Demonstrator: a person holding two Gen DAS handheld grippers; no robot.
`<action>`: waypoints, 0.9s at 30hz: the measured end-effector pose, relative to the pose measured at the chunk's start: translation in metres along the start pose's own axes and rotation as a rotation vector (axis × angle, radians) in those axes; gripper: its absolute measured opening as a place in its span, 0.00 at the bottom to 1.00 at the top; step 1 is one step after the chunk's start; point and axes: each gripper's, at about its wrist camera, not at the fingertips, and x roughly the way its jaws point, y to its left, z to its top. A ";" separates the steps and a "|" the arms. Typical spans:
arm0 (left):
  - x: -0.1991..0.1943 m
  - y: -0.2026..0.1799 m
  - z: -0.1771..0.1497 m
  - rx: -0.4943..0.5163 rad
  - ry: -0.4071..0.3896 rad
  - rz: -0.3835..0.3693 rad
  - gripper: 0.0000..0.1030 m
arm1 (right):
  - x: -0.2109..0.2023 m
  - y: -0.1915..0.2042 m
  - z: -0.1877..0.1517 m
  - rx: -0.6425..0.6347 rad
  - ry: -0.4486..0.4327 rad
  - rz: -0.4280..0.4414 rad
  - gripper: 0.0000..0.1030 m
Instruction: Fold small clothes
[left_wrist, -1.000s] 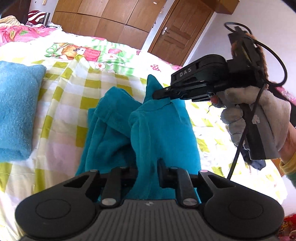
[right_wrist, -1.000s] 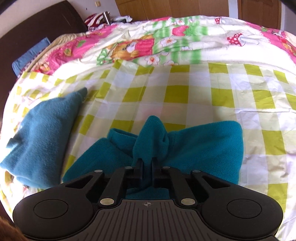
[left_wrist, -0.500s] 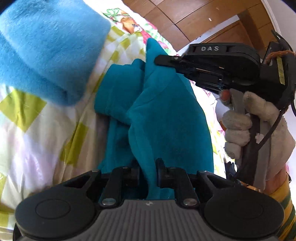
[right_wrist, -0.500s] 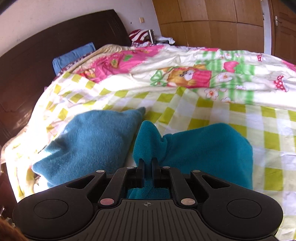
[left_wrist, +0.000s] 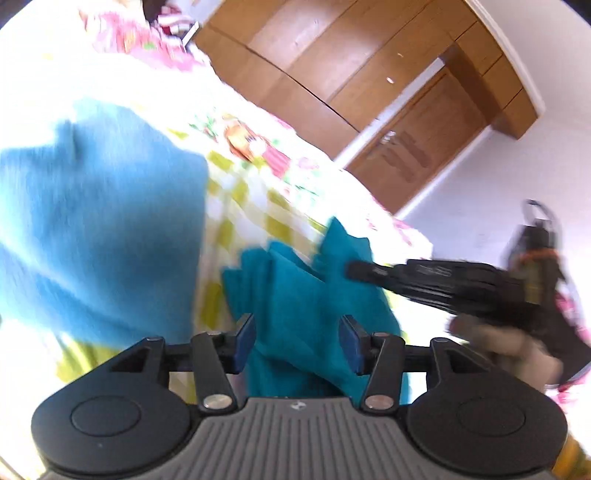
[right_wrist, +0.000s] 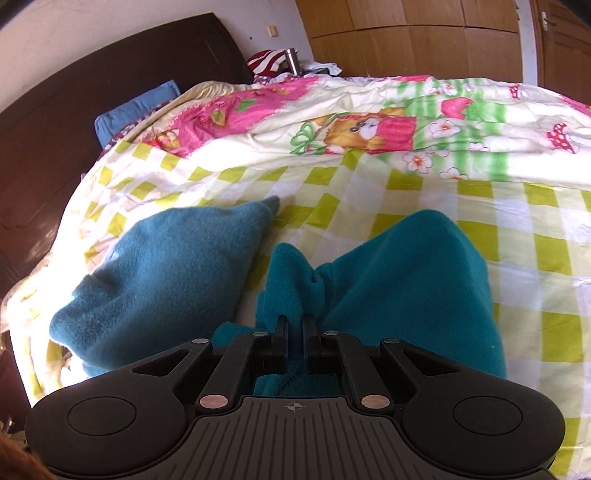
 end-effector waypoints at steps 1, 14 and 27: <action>0.011 -0.009 0.002 0.057 -0.010 0.054 0.59 | -0.007 -0.003 0.000 0.007 -0.013 0.004 0.07; 0.127 -0.029 -0.025 0.174 0.165 0.211 0.32 | 0.004 0.029 -0.008 -0.050 0.002 0.122 0.07; 0.005 -0.021 -0.044 0.047 0.072 0.108 0.44 | 0.065 0.013 -0.027 0.018 0.050 0.014 0.07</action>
